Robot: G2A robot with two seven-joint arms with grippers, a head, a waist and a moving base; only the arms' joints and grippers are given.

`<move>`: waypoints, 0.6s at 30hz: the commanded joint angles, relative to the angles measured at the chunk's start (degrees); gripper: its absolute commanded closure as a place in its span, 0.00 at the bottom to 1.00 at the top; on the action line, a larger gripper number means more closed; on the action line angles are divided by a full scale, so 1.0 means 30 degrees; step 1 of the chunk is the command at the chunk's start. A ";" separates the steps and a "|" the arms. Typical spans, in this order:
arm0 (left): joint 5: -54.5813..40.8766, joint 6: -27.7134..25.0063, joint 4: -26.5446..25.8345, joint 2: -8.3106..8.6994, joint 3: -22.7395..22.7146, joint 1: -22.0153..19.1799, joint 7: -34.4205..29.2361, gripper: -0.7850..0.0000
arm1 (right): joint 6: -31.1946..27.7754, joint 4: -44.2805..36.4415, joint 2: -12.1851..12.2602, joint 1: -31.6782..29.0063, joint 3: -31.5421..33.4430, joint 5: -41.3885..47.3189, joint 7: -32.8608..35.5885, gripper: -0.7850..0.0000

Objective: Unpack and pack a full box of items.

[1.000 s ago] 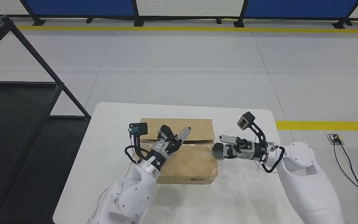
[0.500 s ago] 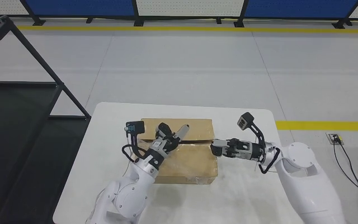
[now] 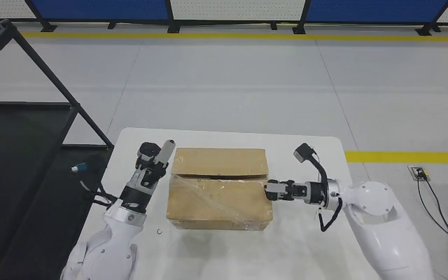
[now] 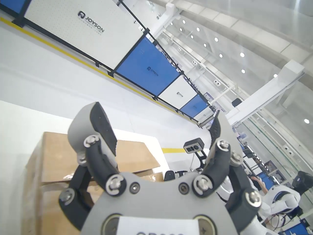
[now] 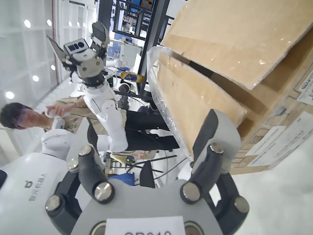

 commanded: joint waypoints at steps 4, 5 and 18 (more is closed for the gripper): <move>-0.2724 -0.2032 -0.0303 0.0335 -0.4348 0.2390 -0.2231 0.00 | -0.1498 -0.1730 0.0222 -0.0900 0.0181 -0.1598 -0.0200 0.00; -0.3294 -0.2445 -0.0207 0.0413 -0.5044 0.2817 -0.3090 0.00 | -0.1498 -0.1730 0.0222 -0.0900 0.0181 -0.1598 -0.0200 0.00; -0.5935 -0.3648 0.0420 0.0648 -0.7548 0.4172 -0.5565 0.00 | -0.3415 -0.3042 0.0255 -0.1132 -0.0058 -0.3416 -0.1095 0.00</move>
